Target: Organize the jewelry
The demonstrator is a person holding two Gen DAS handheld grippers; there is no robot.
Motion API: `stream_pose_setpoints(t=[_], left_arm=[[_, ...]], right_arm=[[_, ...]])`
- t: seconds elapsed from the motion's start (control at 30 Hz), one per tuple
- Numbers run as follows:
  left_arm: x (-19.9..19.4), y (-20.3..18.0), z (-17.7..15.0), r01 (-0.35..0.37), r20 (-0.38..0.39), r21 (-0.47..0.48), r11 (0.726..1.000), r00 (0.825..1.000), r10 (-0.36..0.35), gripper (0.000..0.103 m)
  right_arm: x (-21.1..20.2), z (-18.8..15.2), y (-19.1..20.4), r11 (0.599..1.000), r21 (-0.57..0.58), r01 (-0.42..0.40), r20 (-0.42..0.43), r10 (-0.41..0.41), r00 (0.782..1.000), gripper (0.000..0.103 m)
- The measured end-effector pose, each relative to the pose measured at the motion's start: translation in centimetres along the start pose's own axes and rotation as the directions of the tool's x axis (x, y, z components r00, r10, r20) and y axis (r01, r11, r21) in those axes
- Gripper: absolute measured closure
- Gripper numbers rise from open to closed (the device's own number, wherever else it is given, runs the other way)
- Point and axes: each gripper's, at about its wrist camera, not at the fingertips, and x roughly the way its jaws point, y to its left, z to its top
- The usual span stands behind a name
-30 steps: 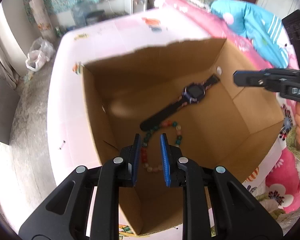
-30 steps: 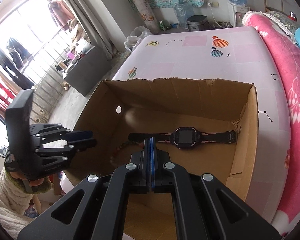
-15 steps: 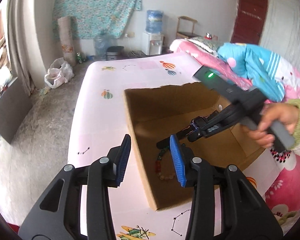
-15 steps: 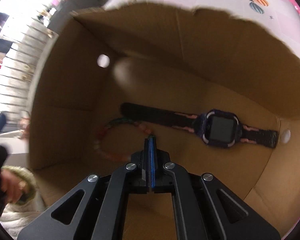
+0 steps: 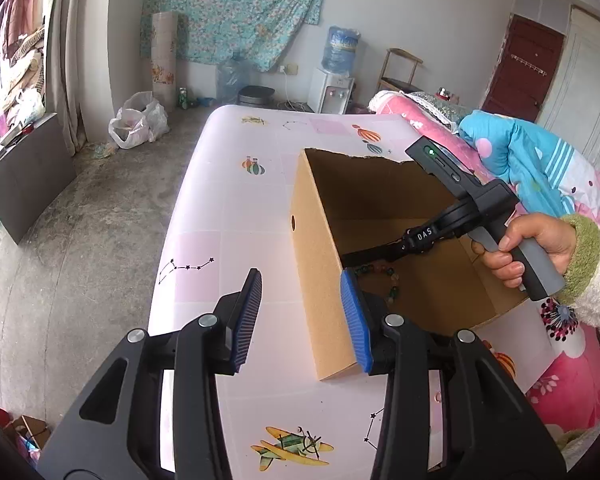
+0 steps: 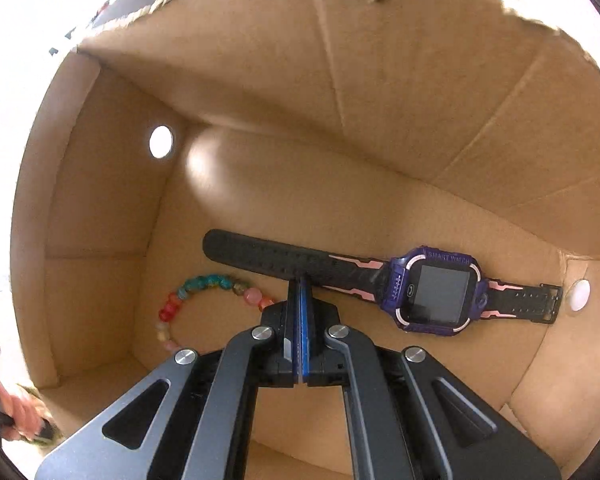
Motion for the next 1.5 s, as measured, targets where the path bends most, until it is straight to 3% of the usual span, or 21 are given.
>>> stream_pose_setpoints(t=[0.2, 0.37, 0.47, 0.5, 0.6, 0.77, 1.2, 1.37, 1.5], left_arm=[[-0.3, -0.5, -0.5, 0.006, 0.014, 0.001, 1.0, 1.0, -0.006, 0.062], [-0.4, -0.9, -1.1, -0.01, 0.015, 0.02, 1.0, 1.0, 0.01, 0.056], [-0.1, -0.9, -1.3, -0.004, 0.002, 0.016, 1.0, 1.0, 0.004, 0.051], [0.0, -1.0, -1.3, -0.004, -0.003, 0.016, 1.0, 1.0, 0.004, 0.05], [0.3, -1.2, -1.5, -0.004, -0.014, 0.016, 1.0, 1.0, 0.004, 0.046], [0.2, -2.0, -1.8, -0.018, -0.009, 0.032, 0.999, 1.0, 0.018, 0.044], [-0.6, -2.4, -2.1, -0.04, -0.01, 0.028, 0.999, 0.999, 0.04, 0.043], [-1.0, -3.0, -2.3, -0.041, -0.004, 0.039, 0.998, 0.999, 0.042, 0.039], [-1.1, -3.2, -2.7, -0.035, 0.004, 0.052, 0.998, 0.999, 0.035, 0.034]], right_arm=[[-0.5, -0.1, -0.9, 0.997, 0.065, -0.044, 0.034, 0.042, 0.999, 0.101], [-2.0, -1.7, -0.1, 0.996, 0.018, -0.091, 0.024, 0.09, 0.996, 0.098], [-2.6, -2.9, 1.2, 0.989, -0.029, -0.145, -0.035, 0.143, 0.989, 0.062], [-2.4, -3.3, 1.7, 0.988, -0.049, -0.148, -0.062, 0.145, 0.987, 0.058], [-1.0, -4.2, 2.5, 0.989, -0.051, -0.138, -0.144, 0.13, 0.981, 0.058], [1.3, -3.4, 1.8, 0.999, -0.003, -0.053, -0.199, 0.051, 0.979, 0.058], [2.8, -2.2, 5.6, 0.985, -0.133, -0.111, -0.214, 0.081, 0.973, 0.053], [1.4, -3.0, 6.4, 0.987, -0.125, -0.103, -0.146, 0.084, 0.986, 0.053], [-2.4, -4.5, 4.9, 0.992, -0.09, -0.091, -0.003, 0.091, 0.996, 0.053]])
